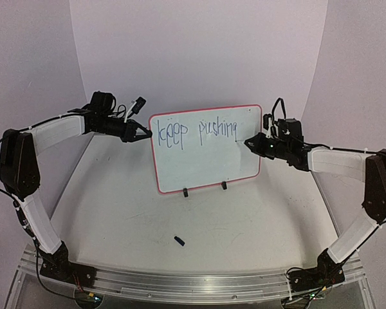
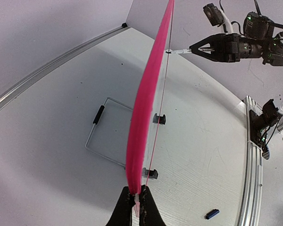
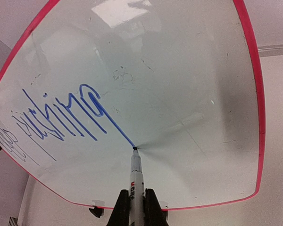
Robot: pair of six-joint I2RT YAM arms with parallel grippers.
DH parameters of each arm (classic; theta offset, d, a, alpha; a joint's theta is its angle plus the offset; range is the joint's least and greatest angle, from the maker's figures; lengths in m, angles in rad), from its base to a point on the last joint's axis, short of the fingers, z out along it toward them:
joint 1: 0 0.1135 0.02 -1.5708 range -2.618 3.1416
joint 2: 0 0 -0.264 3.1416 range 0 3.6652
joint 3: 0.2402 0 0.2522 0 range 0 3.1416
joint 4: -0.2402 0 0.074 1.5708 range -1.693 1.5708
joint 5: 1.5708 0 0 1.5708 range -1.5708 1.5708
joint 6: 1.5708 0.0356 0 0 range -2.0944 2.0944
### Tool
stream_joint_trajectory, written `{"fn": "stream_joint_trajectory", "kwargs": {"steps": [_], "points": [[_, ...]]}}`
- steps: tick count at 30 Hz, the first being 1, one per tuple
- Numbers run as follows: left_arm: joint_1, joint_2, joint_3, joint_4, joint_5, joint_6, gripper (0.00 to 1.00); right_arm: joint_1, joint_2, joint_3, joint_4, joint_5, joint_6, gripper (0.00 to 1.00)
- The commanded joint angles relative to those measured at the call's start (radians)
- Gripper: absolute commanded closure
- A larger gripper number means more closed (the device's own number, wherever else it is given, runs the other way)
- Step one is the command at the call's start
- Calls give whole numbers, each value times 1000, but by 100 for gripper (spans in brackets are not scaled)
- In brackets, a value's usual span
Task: Write a sentence on the whiteboard
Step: Write a sentence on the whiteboard stand.
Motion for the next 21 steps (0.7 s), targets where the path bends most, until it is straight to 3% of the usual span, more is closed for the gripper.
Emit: {"fn": "stream_joint_trajectory", "kwargs": {"steps": [1,10,21], "points": [[-24,-10,18,-84,-18,16,100,-4,6,8,25,-36,12,100],[-26,-12,17,-84,-21,17,100,-4,4,53,31,-88,26,100],[-26,-15,17,-84,-24,18,100,-4,-208,-9,125,-240,32,100]]}}
